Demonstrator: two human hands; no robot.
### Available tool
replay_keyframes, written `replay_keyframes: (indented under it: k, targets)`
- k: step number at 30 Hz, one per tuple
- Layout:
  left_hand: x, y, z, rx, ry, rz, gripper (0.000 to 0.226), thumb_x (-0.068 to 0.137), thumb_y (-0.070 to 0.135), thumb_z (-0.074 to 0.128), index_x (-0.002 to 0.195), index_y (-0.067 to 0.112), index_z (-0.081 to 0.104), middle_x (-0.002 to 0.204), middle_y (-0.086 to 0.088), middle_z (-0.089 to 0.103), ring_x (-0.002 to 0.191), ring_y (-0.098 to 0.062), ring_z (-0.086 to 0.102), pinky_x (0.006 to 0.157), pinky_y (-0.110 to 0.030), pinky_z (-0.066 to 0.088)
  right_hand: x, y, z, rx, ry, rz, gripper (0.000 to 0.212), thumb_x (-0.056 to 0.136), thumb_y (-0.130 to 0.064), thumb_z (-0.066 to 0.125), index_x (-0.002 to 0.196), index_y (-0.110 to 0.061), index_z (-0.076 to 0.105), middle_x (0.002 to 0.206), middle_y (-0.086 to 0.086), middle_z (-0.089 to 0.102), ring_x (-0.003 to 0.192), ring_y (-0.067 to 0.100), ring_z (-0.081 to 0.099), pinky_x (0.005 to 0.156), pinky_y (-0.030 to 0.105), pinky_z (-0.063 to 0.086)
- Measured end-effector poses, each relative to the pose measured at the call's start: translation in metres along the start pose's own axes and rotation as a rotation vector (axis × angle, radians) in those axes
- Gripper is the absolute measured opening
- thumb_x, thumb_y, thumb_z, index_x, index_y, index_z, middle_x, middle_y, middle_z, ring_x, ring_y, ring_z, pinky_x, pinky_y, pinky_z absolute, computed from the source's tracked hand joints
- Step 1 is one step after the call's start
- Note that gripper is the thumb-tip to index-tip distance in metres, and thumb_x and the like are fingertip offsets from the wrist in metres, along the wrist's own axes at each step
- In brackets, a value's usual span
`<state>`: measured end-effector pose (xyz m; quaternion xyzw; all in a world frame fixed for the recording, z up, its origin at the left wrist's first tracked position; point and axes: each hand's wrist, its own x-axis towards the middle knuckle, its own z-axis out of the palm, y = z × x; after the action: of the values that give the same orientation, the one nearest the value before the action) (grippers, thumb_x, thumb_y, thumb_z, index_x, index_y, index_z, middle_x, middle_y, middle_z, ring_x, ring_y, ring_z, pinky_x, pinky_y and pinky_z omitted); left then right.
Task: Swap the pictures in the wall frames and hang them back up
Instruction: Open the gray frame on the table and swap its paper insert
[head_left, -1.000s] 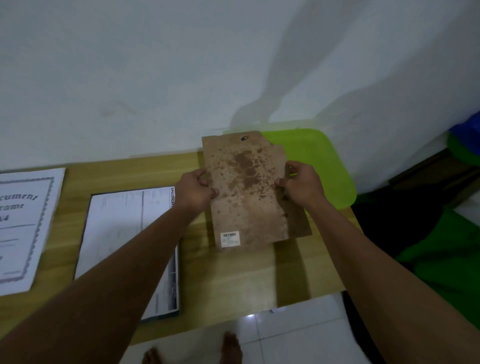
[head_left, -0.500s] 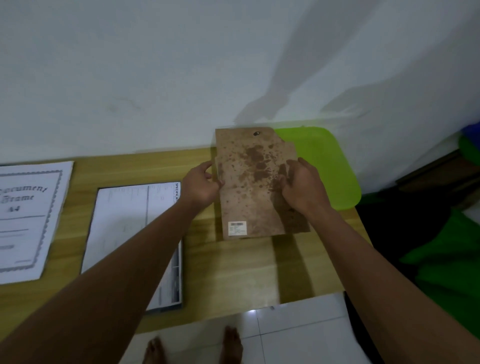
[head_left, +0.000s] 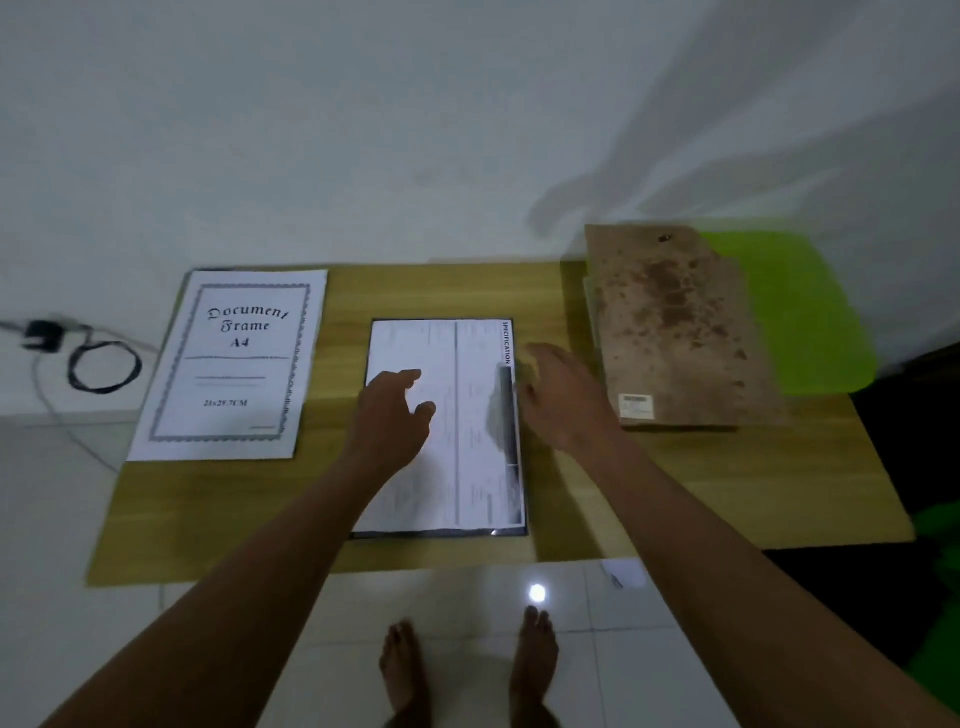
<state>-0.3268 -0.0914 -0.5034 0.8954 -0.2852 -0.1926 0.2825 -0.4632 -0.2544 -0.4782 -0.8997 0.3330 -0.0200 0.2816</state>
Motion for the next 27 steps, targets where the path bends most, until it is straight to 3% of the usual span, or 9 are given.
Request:
replay_keyframes:
  k: [5, 10, 13, 18, 24, 27]
  targets:
    - [-0.008, -0.064, -0.009, 0.157, -0.062, -0.062, 0.066, 0.089, 0.028, 0.067, 0.145, 0.006, 0.039, 0.147, -0.011, 0.043, 0.135, -0.027, 0.040, 0.110, -0.038, 0.033, -0.013, -0.023, 0.071, -0.045, -0.199, 0.127, 0.062, 0.101, -0.030, 0.051, 0.154, -0.011, 0.025, 0.161, 0.009, 0.022, 0.149, 0.024, 0.019, 0.117, 0.036, 0.026]
    - [-0.010, -0.088, -0.006, 0.174, -0.116, -0.063, 0.072, 0.087, 0.026, 0.071, 0.146, 0.004, 0.037, 0.142, -0.014, 0.046, 0.131, -0.029, 0.043, 0.107, -0.037, 0.037, -0.017, -0.032, 0.110, -0.193, -0.209, 0.197, 0.072, 0.100, -0.037, 0.047, 0.157, -0.013, 0.009, 0.164, 0.017, -0.001, 0.152, 0.031, -0.008, 0.121, 0.054, 0.010]
    - [-0.006, -0.096, -0.004, 0.177, -0.107, -0.059, 0.071, 0.083, 0.028, 0.073, 0.143, 0.005, 0.042, 0.134, -0.013, 0.054, 0.123, -0.029, 0.050, 0.100, -0.038, 0.043, -0.016, -0.035, 0.114, -0.098, -0.168, 0.227, 0.077, 0.098, -0.034, 0.053, 0.157, -0.016, 0.007, 0.165, 0.013, 0.003, 0.152, 0.029, -0.009, 0.121, 0.057, 0.006]
    - [-0.001, -0.097, -0.001, 0.163, -0.100, -0.078, 0.066, 0.082, 0.028, 0.073, 0.140, 0.010, 0.046, 0.121, -0.009, 0.061, 0.110, -0.027, 0.057, 0.090, -0.038, 0.049, -0.015, -0.030, 0.110, -0.016, -0.109, 0.302, 0.089, 0.096, -0.036, 0.059, 0.158, -0.012, -0.001, 0.165, 0.013, -0.003, 0.152, 0.030, -0.005, 0.123, 0.049, 0.009]
    - [-0.002, -0.092, -0.002, 0.200, -0.084, -0.117, 0.063, 0.084, 0.027, 0.071, 0.138, 0.008, 0.046, 0.119, -0.013, 0.057, 0.109, -0.030, 0.055, 0.089, -0.041, 0.050, -0.017, -0.028, 0.116, -0.247, -0.154, 0.243, 0.083, 0.101, -0.050, 0.038, 0.156, -0.003, -0.003, 0.165, 0.017, -0.005, 0.151, 0.036, -0.010, 0.121, 0.056, 0.003]
    - [-0.004, -0.088, -0.003, 0.223, -0.090, -0.122, 0.071, 0.087, 0.027, 0.068, 0.147, 0.009, 0.035, 0.127, -0.011, 0.053, 0.115, -0.030, 0.053, 0.090, -0.039, 0.047, -0.018, -0.026, 0.121, -0.286, -0.165, 0.196, 0.076, 0.103, -0.049, 0.031, 0.157, -0.005, -0.001, 0.165, 0.016, -0.006, 0.151, 0.035, -0.014, 0.121, 0.058, 0.000]
